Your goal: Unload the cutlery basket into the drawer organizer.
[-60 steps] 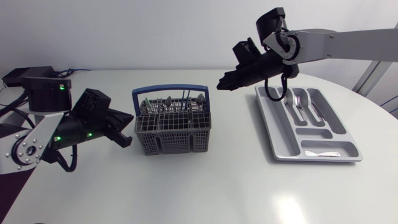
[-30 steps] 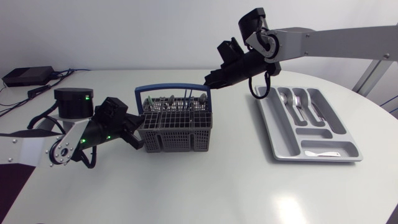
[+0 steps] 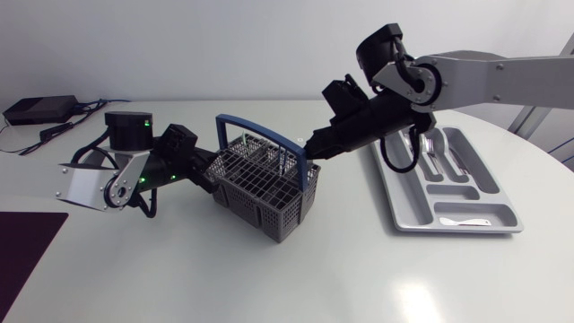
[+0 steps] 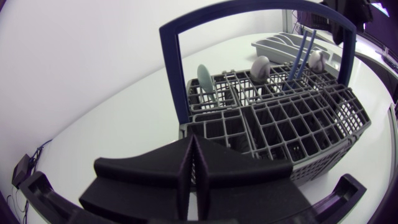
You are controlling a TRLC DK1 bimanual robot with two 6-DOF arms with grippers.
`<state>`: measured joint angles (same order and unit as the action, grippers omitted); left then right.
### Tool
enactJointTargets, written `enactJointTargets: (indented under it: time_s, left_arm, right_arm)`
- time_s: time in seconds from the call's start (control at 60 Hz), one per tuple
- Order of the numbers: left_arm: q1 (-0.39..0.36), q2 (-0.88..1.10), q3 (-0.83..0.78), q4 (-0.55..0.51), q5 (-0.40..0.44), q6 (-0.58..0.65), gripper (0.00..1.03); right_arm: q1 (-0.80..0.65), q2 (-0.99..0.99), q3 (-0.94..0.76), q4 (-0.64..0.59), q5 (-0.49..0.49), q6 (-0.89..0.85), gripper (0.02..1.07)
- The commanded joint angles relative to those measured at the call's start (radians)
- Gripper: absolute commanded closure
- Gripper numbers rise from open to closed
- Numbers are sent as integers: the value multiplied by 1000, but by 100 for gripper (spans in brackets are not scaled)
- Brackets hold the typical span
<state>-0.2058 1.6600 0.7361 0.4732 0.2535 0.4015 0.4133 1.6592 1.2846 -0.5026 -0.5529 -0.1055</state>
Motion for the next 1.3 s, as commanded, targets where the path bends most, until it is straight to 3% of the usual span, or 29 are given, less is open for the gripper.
enactJointTargets:
  time_s: [0.0, 0.183, 0.45, 0.633, 1.283]
  left_arm:
    - [3, 55, 2, -39, -7, 22, 100]
    - [25, 43, -7, -44, -7, 23, 100]
    - [28, 44, -26, -45, -13, 22, 100]
    - [14, 64, 3, -56, -40, 25, 100]
    - [-70, 193, 220, -137, -82, 23, 100]
  right_arm:
    - [-16, -61, -45, -14, 2, -10, 98]
    - [-128, -50, -74, 29, 56, -63, 98]
    - [-159, 152, -48, 167, 96, -83, 98]
    - [-125, 198, -48, 180, 93, -79, 98]
    - [19, 56, -199, 167, -13, -33, 98]
